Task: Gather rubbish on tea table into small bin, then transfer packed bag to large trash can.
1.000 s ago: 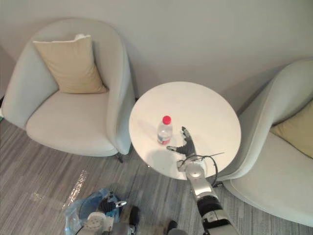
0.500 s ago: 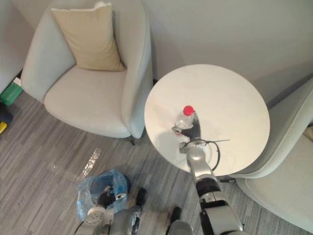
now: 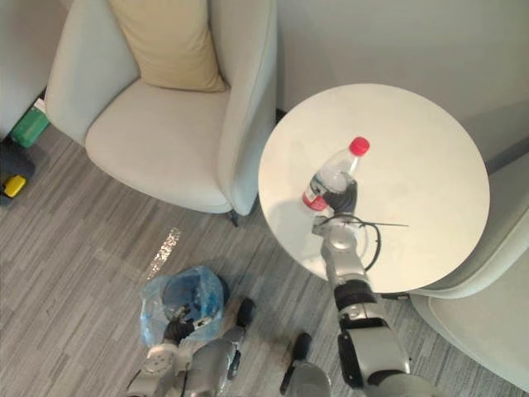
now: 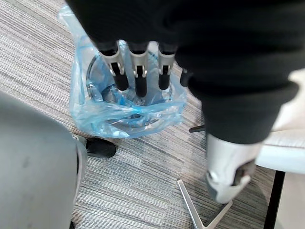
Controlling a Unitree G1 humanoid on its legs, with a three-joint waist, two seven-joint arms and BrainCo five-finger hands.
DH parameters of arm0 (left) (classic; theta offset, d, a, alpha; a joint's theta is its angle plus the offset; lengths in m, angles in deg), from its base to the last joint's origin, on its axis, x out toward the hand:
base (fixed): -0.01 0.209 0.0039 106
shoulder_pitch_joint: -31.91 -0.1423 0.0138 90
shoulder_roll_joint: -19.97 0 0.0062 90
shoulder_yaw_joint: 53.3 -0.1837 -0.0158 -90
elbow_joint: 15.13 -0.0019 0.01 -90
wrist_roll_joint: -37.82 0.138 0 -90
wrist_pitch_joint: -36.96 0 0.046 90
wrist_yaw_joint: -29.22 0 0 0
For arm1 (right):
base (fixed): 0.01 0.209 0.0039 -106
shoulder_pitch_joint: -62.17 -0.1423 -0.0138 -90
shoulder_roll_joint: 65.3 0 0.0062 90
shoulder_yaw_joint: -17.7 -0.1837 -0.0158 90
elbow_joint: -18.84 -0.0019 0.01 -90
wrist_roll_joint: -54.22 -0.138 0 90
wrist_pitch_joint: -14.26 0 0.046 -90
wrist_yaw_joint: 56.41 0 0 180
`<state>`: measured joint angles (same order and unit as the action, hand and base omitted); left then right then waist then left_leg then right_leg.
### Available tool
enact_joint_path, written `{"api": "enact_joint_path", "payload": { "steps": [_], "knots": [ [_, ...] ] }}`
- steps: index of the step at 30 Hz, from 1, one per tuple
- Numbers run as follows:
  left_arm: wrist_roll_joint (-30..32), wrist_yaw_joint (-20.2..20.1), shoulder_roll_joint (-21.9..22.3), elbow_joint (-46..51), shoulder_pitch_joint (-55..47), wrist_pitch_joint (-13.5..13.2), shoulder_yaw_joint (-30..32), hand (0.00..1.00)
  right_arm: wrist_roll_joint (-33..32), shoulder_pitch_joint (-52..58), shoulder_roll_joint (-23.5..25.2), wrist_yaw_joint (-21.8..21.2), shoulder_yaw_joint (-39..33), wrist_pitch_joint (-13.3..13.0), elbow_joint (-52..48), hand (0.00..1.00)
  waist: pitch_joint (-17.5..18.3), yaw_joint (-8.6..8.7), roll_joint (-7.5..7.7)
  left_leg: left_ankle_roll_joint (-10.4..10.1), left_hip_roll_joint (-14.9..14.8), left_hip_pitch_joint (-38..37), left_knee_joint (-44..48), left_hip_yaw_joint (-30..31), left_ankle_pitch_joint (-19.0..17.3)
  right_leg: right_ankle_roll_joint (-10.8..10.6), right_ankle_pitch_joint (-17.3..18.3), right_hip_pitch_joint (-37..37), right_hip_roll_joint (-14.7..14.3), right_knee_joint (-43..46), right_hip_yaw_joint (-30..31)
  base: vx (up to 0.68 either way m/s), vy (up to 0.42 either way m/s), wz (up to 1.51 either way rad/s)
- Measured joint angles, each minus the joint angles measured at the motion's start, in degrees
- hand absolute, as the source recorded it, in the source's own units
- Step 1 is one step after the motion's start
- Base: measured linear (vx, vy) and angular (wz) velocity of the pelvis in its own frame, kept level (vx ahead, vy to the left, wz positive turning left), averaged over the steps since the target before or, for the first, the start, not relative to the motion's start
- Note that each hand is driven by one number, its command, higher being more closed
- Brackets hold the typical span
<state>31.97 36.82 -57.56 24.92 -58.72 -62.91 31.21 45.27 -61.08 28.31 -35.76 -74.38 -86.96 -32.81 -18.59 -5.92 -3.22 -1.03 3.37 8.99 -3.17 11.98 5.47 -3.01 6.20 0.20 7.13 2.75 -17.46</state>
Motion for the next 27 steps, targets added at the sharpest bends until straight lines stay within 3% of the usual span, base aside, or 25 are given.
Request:
{"api": "enact_joint_path", "payload": {
  "steps": [7, 14, 22, 27],
  "knots": [
    [1.3, -0.1, 0.0, -0.1, 0.0, 0.4, 0.1, 0.0, 1.7, 11.3, 1.2, -2.0, 0.0, -0.3, -13.8, 1.0, 0.0, 0.69, 0.01, 0.0, 0.0, -1.4, 0.3, -0.6, 0.0, -0.1, 0.0, -1.1, 0.2, 0.1, 1.1, -0.02, 0.004, -0.07],
    [4.2, -0.8, -0.2, -1.4, 0.0, 0.7, -0.7, 0.0, 4.6, 24.5, 3.6, -5.1, 1.4, -1.9, -30.0, 1.0, 0.6, 3.08, 0.1, -0.2, -0.7, -4.0, 0.1, -3.9, -0.2, -1.1, -0.6, -1.8, 0.0, 0.1, 5.5, -0.08, 0.015, -0.26],
    [6.0, -1.7, -0.4, -5.7, -0.1, 0.9, -4.9, 0.0, 9.1, 34.6, 5.6, -8.5, 5.8, -2.6, -38.0, 1.0, 6.5, 4.6, 0.87, -0.8, -1.9, -6.6, -0.7, -8.1, -0.8, -1.6, -1.3, -1.6, -0.8, -0.7, 10.4, -0.06, 0.006, -0.32],
    [6.8, -1.7, -0.3, -6.6, -0.1, 1.4, -6.9, 0.0, 12.2, 36.2, 5.7, -9.0, 7.3, -2.9, -39.0, 1.0, 8.0, 5.5, 1.25, -1.1, -2.4, -7.5, -0.7, -9.0, -1.0, -1.5, -1.8, -2.3, -1.3, -1.2, 11.5, -0.02, -0.014, -0.13]
  ]
}}
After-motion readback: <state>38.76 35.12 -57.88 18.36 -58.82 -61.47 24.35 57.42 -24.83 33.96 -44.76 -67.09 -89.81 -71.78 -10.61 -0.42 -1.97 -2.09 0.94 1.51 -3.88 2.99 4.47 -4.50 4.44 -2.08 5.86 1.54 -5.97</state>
